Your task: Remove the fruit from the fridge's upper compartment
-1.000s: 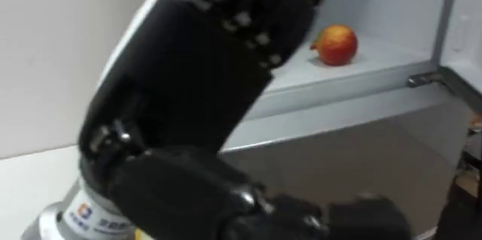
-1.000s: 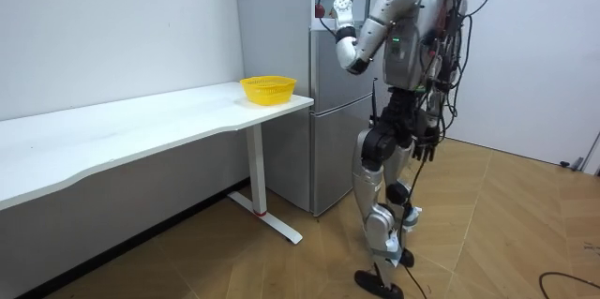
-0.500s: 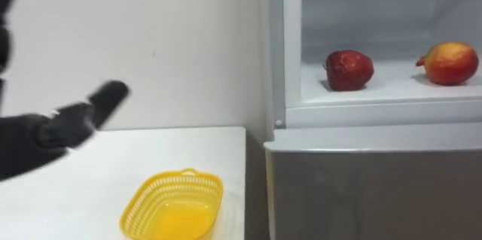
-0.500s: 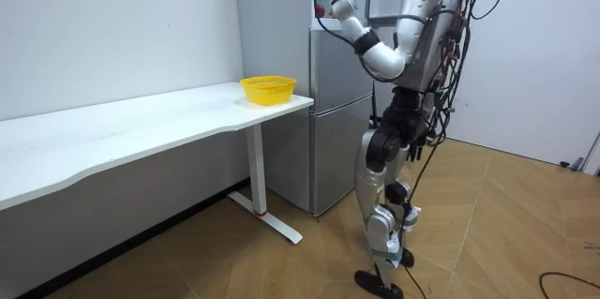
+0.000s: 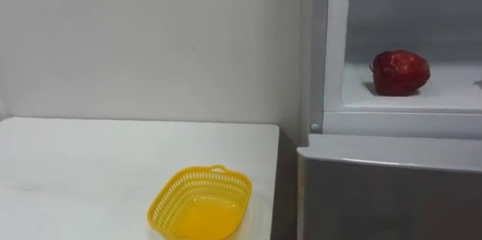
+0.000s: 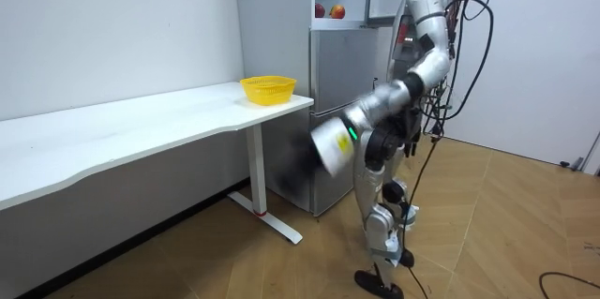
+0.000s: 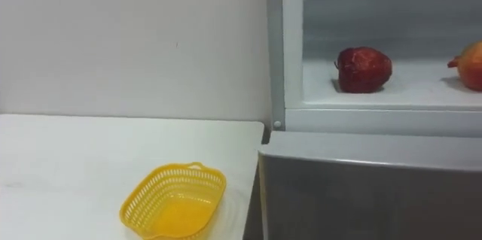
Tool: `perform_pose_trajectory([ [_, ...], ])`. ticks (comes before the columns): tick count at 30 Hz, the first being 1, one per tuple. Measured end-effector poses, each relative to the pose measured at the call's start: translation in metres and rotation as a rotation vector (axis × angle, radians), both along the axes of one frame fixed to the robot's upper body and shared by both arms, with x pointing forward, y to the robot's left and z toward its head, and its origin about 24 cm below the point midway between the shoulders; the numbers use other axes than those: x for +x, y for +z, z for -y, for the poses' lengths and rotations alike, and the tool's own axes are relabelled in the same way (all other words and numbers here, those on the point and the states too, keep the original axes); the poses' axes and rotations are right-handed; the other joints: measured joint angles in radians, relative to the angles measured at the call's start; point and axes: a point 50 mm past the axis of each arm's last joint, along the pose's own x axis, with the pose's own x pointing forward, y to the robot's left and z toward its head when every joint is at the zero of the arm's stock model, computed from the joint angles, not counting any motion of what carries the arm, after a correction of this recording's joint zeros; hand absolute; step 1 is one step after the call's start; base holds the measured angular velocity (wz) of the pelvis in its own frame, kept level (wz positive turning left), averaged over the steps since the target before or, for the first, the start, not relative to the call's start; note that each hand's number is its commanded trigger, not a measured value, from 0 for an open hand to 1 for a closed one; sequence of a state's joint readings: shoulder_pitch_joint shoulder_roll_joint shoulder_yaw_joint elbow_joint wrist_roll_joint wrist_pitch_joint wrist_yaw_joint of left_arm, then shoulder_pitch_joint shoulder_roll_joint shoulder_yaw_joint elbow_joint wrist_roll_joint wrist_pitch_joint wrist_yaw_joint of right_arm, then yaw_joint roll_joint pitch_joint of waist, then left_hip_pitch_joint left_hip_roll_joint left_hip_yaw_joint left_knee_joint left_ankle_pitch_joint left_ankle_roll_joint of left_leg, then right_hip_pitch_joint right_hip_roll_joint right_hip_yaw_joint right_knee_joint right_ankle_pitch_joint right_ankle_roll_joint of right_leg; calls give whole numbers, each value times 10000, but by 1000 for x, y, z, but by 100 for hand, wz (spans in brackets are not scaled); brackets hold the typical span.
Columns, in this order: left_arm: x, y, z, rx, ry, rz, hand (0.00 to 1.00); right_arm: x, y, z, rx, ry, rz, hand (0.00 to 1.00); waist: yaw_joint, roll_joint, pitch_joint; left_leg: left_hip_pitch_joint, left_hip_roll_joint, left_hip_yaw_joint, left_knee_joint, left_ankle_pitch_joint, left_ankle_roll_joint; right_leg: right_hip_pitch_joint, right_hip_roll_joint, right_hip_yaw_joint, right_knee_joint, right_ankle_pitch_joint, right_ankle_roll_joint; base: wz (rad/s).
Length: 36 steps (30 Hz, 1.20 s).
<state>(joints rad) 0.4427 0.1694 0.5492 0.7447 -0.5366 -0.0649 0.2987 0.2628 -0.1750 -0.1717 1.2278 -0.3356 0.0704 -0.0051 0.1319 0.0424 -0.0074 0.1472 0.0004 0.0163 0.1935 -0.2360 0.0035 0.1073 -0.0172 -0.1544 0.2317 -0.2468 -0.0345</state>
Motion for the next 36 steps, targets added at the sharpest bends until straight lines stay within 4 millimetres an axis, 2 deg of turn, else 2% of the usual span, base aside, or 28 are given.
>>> perform_pose_trajectory([
  [1, -12, -7, 7, -395, 133, -523, 0, 0, 0, 0, 6, -46, -46, 0, 16, -32, 0, 9, 3, 24, -19, 0, 0, 4, 5, 10, -11, 5, 6, 0],
  [3, -50, -26, 32, -1869, 407, -2171, 0, -2, 0, 0, 70, -118, -179, 0, 12, -60, 0, 48, 19, 9, -29, -39, 14, 133, 17, -54, -157, 47, 30, 8],
  [4, -57, -28, 37, -2149, 422, -2501, 0, -3, 0, 1, 90, -129, -213, 0, 9, -46, -4, 71, 22, 10, -29, -57, 19, 168, 14, -89, -165, 47, 32, 10],
  [6, -74, -35, 55, -3007, -345, -3735, 0, -3, 0, -1, 148, 11, -275, 0, -29, -46, 71, 216, 37, 3, -118, -103, 24, 375, 22, -132, -227, 53, 47, 7],
  [8, -76, -40, 68, -3574, -1391, -4375, 0, -1, -1, -2, 206, 12, -289, 0, -119, 53, 80, 244, 39, -65, -126, -114, 38, 480, 10, -177, -267, 66, 68, 14],
  [10, -70, -46, 78, -4092, -2771, -4882, 0, 1, -2, -5, 354, 141, -370, 0, -298, 112, 77, 214, 30, -104, -121, -112, 37, 492, 8, -193, -273, 61, 86, 16],
  [13, -51, -52, 86, -4525, -5187, -5424, 0, 7, -4, -8, 610, 374, -406, 0, -596, 82, 66, 216, 34, -68, -61, -94, 13, 490, 30, -173, -255, 53, 71, 0],
  [15, -24, -56, 85, -4282, -6580, -5593, 0, 9, -4, -8, 551, 409, -524, 0, -760, -1, 63, 192, 38, 23, -31, -87, 6, 465, 27, -156, -243, 47, 65, -5],
  [16, -16, -57, 85, -4157, -6874, -5563, 0, 10, -4, -8, 549, 483, -547, 0, -743, -38, 52, 193, 41, 82, -25, -86, 6, 445, 26, -128, -228, 43, 62, -17],
  [18, 12, -59, 86, -3731, -7949, -5295, 0, 16, -5, -10, 576, 740, -437, 0, -851, -136, 55, 196, 43, 269, -40, -85, 9, 322, 34, 71, -159, 29, 64, -26],
  [22, 38, -58, 89, -3349, -9037, -4819, 0, 26, -5, -11, 438, 1095, -123, 0, -1022, -345, 50, 210, 37, 611, -48, -84, 10, 162, 107, 432, -78, 36, 76, -30],
  [24, 51, -57, 93, -3096, -9645, -4515, 0, 32, -5, -13, 265, 1304, 167, 0, -1127, -472, 73, 208, 33, 727, -55, -85, 11, 116, 106, 540, -88, 48, 98, -18],
  [26, 60, -56, 99, -2929, -10218, -4282, 0, 40, -5, -15, 116, 1368, 532, 0, -1282, -533, 82, 201, 32, 820, -67, -85, 11, 92, 104, 596, -105, 54, 108, -11],
  [29, 65, -56, 102, -2771, -10674, -4143, 0, 52, -4, -16, -156, 1368, 1247, 0, -1335, -509, 78, 202, 35, 942, -81, -85, 12, 25, 129, 714, -111, 68, 127, -14],
  [31, 67, -55, 103, -2688, -10841, -4029, 0, 63, -1, -16, -389, 1271, 1850, 0, -1465, -487, 75, 197, 36, 948, -125, -85, 12, -43, 138, 724, -99, 73, 128, -4],
  [32, 66, -55, 103, -2693, -10873, -3997, 0, 76, 3, -15, -568, 1283, 2552, 0, -1537, -499, 63, 166, 48, 966, -164, -85, 12, -132, 149, 739, -78, 81, 121, -12],
  [34, 67, -55, 104, -2713, -10940, -3915, 0, 103, 15, -16, -918, 1418, 4098, 0, -1541, -410, 110, 85, 92, 1064, -182, -84, 13, -252, 202, 833, -122, 169, 99, -18],
  [36, 68, -55, 105, -2678, -11011, -3801, 0, 142, 39, -22, -1076, 1577, 6407, 0, -1594, -369, 117, 47, 131, 1167, -186, -84, 13, -275, 258, 912, -252, 251, 92, -10],
])
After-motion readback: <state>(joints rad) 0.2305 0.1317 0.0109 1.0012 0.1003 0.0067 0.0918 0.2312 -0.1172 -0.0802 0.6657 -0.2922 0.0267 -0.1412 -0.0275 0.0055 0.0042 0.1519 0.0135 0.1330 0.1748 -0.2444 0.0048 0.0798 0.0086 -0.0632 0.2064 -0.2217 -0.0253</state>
